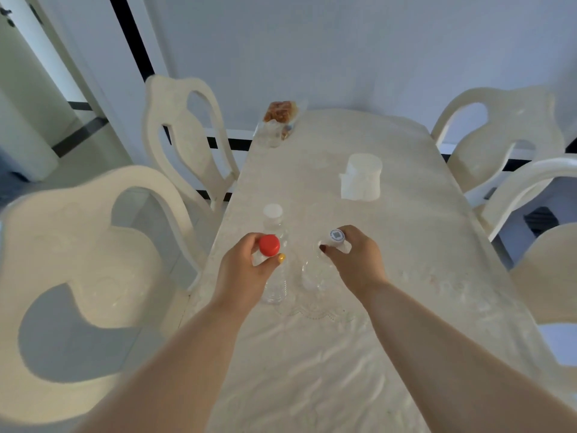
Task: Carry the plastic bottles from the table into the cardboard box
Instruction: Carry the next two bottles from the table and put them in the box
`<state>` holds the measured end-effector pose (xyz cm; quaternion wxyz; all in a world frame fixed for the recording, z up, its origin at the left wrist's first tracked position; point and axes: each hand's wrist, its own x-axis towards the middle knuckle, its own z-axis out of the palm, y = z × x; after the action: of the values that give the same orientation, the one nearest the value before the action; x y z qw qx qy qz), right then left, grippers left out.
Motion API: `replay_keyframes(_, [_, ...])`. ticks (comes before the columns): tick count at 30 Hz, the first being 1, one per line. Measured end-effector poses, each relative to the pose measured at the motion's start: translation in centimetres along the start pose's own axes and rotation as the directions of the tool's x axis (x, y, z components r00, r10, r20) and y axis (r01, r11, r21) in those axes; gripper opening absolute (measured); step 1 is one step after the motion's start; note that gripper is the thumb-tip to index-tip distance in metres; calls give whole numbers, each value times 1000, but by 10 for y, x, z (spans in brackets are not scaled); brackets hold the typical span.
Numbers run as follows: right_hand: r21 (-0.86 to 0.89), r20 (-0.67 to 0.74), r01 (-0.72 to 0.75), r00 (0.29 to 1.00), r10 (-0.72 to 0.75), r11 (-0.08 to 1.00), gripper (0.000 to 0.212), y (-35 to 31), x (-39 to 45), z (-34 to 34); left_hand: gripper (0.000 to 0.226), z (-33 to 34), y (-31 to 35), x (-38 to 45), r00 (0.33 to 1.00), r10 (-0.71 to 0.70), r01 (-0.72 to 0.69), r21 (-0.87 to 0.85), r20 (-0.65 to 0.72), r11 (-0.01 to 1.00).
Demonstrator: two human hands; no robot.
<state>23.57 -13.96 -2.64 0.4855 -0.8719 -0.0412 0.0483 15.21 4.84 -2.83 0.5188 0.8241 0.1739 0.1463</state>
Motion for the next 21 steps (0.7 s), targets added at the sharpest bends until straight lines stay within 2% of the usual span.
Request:
replay_keyframes(5, [83, -56, 94, 994, -90, 992, 20, -16, -32, -38, 23, -10, 18, -18, 997, 74, -68, -140, 39, 988])
replay_keyframes(11, [28, -108, 180, 978, -176, 983, 14, -51, -80, -95, 25, -20, 68, -36, 968, 236, -216, -203, 83, 955])
replay_keyframes(13, [-11, -165, 176, 971, -175, 984, 12, -59, -104, -118, 29, -20, 94, -43, 941, 315, -285, -207, 127, 936])
replay_keyframes(16, [-34, -240, 140, 960, -144, 990, 13, -67, -136, -144, 17, -18, 128, -54, 893, 419, -382, -215, 167, 899])
replay_keyframes(21, [-43, -410, 98, 906, -107, 994, 15, -69, -196, -189, 18, 1, 174, -83, 800, 525, -426, -340, 292, 838])
